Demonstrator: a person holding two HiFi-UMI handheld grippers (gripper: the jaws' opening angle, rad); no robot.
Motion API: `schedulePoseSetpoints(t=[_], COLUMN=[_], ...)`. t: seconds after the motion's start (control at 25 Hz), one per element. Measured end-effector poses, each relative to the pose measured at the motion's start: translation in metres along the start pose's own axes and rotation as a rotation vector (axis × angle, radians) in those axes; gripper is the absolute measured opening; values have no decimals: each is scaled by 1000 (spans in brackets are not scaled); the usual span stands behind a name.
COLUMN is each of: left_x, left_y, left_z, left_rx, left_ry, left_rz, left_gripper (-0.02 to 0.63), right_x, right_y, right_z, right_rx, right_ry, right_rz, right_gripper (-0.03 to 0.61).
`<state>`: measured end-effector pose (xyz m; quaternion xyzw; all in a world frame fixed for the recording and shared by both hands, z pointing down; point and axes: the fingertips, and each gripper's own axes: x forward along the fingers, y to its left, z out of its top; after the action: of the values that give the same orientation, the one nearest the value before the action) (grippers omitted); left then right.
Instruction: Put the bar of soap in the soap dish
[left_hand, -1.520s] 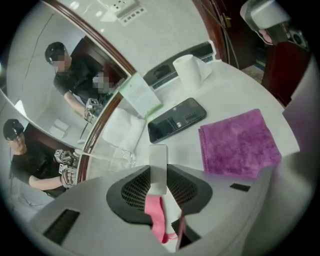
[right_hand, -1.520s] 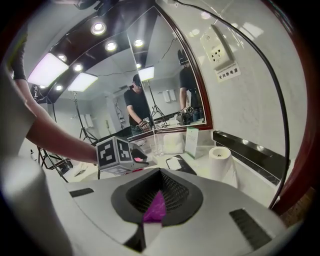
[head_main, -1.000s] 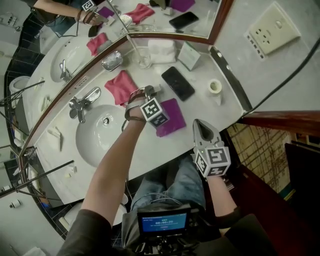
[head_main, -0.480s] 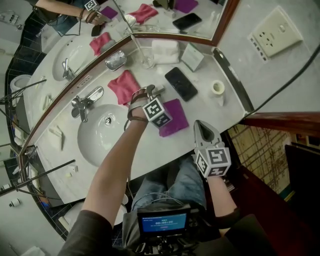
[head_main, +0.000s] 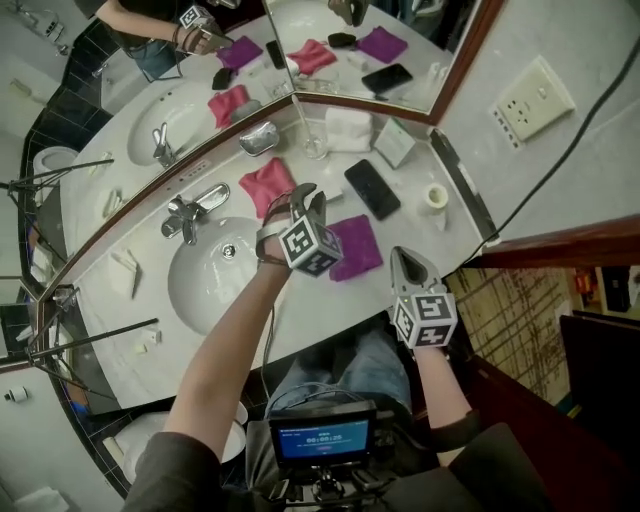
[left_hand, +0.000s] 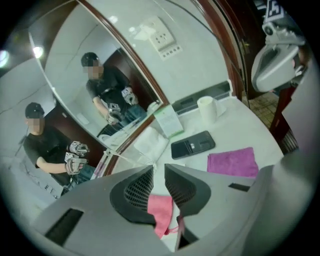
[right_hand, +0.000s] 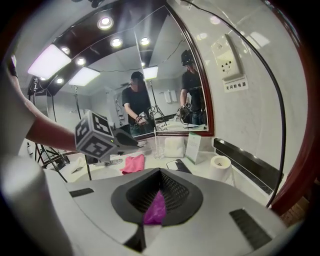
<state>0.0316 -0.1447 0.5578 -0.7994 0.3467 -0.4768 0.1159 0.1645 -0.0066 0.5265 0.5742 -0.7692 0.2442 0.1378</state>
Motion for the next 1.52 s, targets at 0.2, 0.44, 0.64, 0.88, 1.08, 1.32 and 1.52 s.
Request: schedulePoseSetpoints(t=[0.2, 0.44, 0.64, 0.88, 1.08, 1.32, 1.52], left_x=[-67, -150, -214, -281, -317, -332, -335], left_y=[35, 66, 106, 134, 146, 147, 145], left_z=[3, -17, -41, -58, -71, -87, -90], left_rx=[-195, -470, -617, -726, -756, -799, -800], left_ry=[-136, -277, -352, -407, -415, -416, -402], left_rz=[23, -5, 47, 108, 155, 214, 243], left_gripper=[5, 5, 5, 5, 5, 5, 4], right_x=[-2, -5, -1, 6, 12, 16, 18], right_y=[8, 10, 13, 16, 12, 10, 7], right_z=[10, 2, -10, -26, -39, -47, -44], right_rx=[-26, -34, -74, -93, -121, -142, -175], right_ry=[3, 34, 85, 152, 194, 217, 218], right_rz=[-8, -42, -45, -32, -30, -20, -1], right_gripper=[17, 18, 18, 18, 18, 18, 18])
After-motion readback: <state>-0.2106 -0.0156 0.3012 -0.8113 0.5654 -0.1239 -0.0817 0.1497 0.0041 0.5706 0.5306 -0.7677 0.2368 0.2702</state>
